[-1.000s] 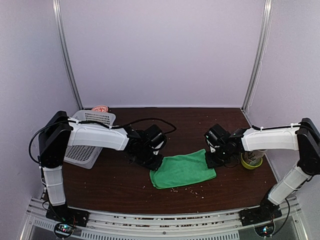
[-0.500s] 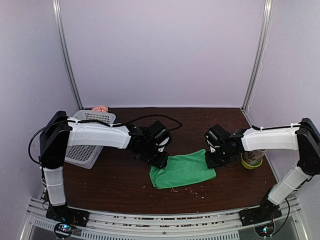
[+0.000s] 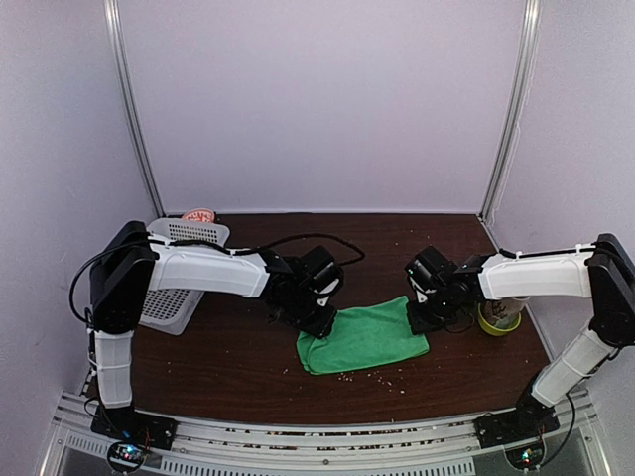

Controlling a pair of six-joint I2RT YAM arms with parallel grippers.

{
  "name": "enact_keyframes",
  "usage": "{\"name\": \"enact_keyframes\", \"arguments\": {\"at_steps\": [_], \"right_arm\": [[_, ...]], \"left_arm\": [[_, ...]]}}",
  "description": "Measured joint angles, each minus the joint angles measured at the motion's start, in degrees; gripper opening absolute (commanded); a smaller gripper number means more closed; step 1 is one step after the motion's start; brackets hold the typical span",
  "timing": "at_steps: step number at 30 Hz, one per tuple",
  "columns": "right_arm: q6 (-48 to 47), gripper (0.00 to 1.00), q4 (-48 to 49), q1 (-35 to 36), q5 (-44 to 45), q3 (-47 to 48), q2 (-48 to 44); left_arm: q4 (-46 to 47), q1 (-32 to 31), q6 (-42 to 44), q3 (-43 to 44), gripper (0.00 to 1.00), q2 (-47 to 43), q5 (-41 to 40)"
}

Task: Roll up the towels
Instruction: Roll the towel at the center of the board.

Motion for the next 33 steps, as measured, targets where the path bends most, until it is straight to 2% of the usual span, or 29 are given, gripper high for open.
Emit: {"name": "enact_keyframes", "arguments": {"at_steps": [4, 7, 11, 14, 18, 26, 33], "right_arm": [[0.0, 0.0, 0.0, -0.2, 0.0, 0.0, 0.1], [0.0, 0.0, 0.0, -0.2, 0.0, 0.0, 0.2], [0.0, 0.0, 0.0, -0.2, 0.0, 0.0, 0.2], [0.0, 0.0, 0.0, -0.2, 0.0, 0.0, 0.2], [0.0, 0.0, 0.0, -0.2, -0.1, 0.0, 0.2], [0.0, 0.0, 0.0, -0.3, -0.2, 0.0, 0.4], [0.0, 0.0, 0.2, -0.3, -0.3, 0.0, 0.9]], "left_arm": [[-0.7, 0.0, 0.2, -0.1, 0.42, -1.2, -0.3], [-1.0, 0.0, 0.2, -1.0, 0.42, -4.2, -1.2], [-1.0, 0.0, 0.2, -2.6, 0.37, -8.9, -2.6], [-1.0, 0.0, 0.1, -3.4, 0.29, -10.6, -3.5], [-1.1, 0.2, -0.7, -5.4, 0.22, -10.6, -4.7], [-1.7, 1.9, -1.4, -7.4, 0.16, -9.1, -5.4], [-1.9, 1.9, -0.3, -4.1, 0.17, -3.7, -3.5]]}}
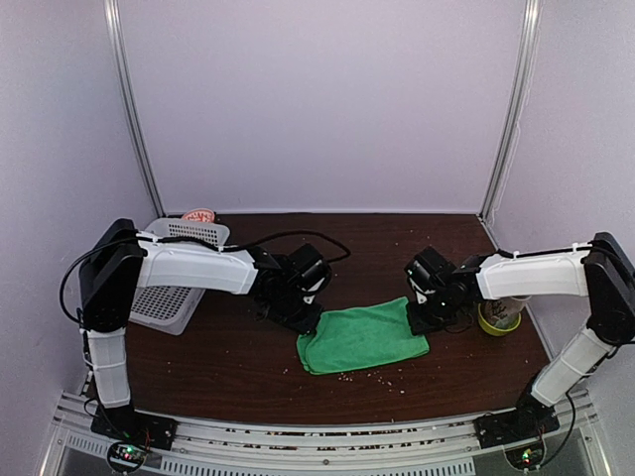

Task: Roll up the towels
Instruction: Roll the towel at the center of the board.

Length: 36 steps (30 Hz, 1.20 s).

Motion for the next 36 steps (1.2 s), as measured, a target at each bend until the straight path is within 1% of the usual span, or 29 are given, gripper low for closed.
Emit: {"name": "enact_keyframes", "arguments": {"at_steps": [4, 7, 13, 15, 17, 20, 24, 26, 29, 32, 36], "right_arm": [[-0.1, 0.0, 0.1, -0.1, 0.0, 0.0, 0.1], [-0.2, 0.0, 0.1, -0.2, -0.1, 0.0, 0.2], [-0.3, 0.0, 0.2, -0.2, -0.2, 0.0, 0.2], [-0.3, 0.0, 0.2, -0.2, -0.2, 0.0, 0.2], [-0.4, 0.0, 0.3, -0.3, -0.2, 0.0, 0.3], [-0.4, 0.0, 0.4, -0.3, -0.3, 0.0, 0.4], [-0.4, 0.0, 0.7, -0.3, -0.4, 0.0, 0.6], [-0.4, 0.0, 0.8, -0.4, -0.5, -0.1, 0.7], [-0.4, 0.0, 0.9, -0.5, -0.6, -0.1, 0.8], [-0.4, 0.0, 1.0, -0.5, -0.8, -0.2, 0.8], [-0.4, 0.0, 1.2, -0.6, -0.9, -0.4, 0.8]], "left_arm": [[0.0, 0.0, 0.6, 2.1, 0.26, 2.1, 1.1], [0.0, 0.0, 0.9, 3.5, 0.31, 2.6, 1.6], [0.1, -0.1, 1.2, 4.8, 0.37, 3.0, 2.5], [0.0, -0.2, 1.3, 5.0, 0.37, 3.4, 2.7], [0.1, -0.3, 1.4, 5.0, 0.34, 3.9, 3.0], [0.0, -0.5, 1.4, 5.0, 0.27, 4.9, 3.2], [0.1, -0.8, 1.6, 5.1, 0.15, 6.3, 3.3], [0.0, -0.8, 1.6, 5.4, 0.12, 6.6, 3.0], [0.0, -0.9, 1.6, 5.5, 0.11, 6.6, 1.7], [-0.6, -1.2, 1.4, 5.5, 0.16, 6.2, -0.5], [-2.1, -1.1, 1.1, 5.5, 0.2, 4.8, -4.7]]}}
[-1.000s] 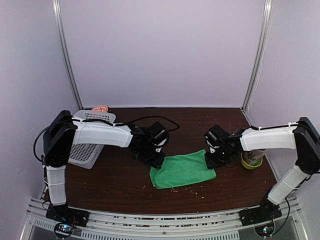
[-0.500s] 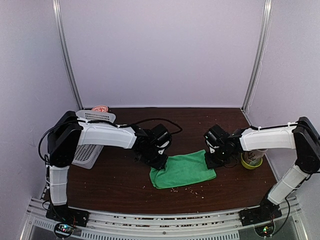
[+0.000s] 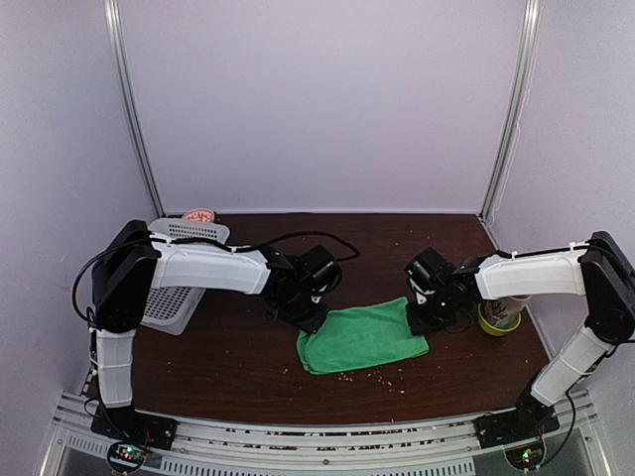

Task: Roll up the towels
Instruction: Roll the towel at the center of the board.

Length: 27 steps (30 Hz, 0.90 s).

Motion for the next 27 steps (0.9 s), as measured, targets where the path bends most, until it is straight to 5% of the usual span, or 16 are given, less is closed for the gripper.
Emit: {"name": "enact_keyframes", "arguments": {"at_steps": [19, 27], "right_arm": [[0.0, 0.0, 0.3, -0.2, -0.2, -0.2, 0.3], [-0.3, 0.0, 0.3, -0.2, -0.2, -0.2, 0.3]], "left_arm": [[-3.1, 1.4, -0.2, -1.0, 0.11, -1.0, -7.9], [-0.3, 0.9, 5.6, -8.8, 0.48, -7.1, -4.2]]}}
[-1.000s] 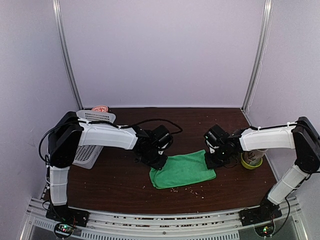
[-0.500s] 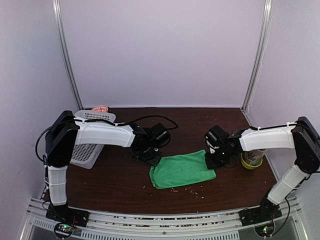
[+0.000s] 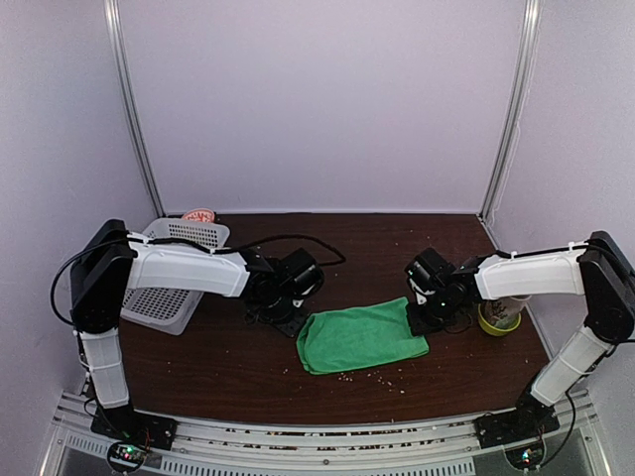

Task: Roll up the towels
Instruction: Roll the towel at the center of the board.

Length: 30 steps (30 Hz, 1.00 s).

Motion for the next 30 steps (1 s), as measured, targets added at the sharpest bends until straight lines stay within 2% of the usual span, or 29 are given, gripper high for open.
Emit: {"name": "enact_keyframes", "arguments": {"at_steps": [4, 8, 21, 25, 30], "right_arm": [[-0.3, 0.0, 0.0, 0.0, -0.1, 0.0, 0.0], [-0.5, 0.0, 0.0, 0.0, -0.2, 0.0, 0.3], [-0.6, 0.0, 0.0, 0.0, -0.2, 0.0, 0.6], [-0.6, 0.0, 0.0, 0.0, -0.2, 0.0, 0.6], [-0.6, 0.0, 0.0, 0.0, -0.2, 0.0, 0.6]], "left_arm": [[3.1, -1.0, 1.9, -4.3, 0.5, -3.0, 1.9], [5.3, -1.5, 3.0, -6.9, 0.41, -4.4, 5.0], [11.1, -1.7, 2.3, -3.0, 0.37, -3.9, 17.0], [12.0, -1.7, 1.8, -1.2, 0.29, -2.2, 19.8], [11.6, -1.7, 1.0, -0.7, 0.26, -1.0, 19.4]]}}
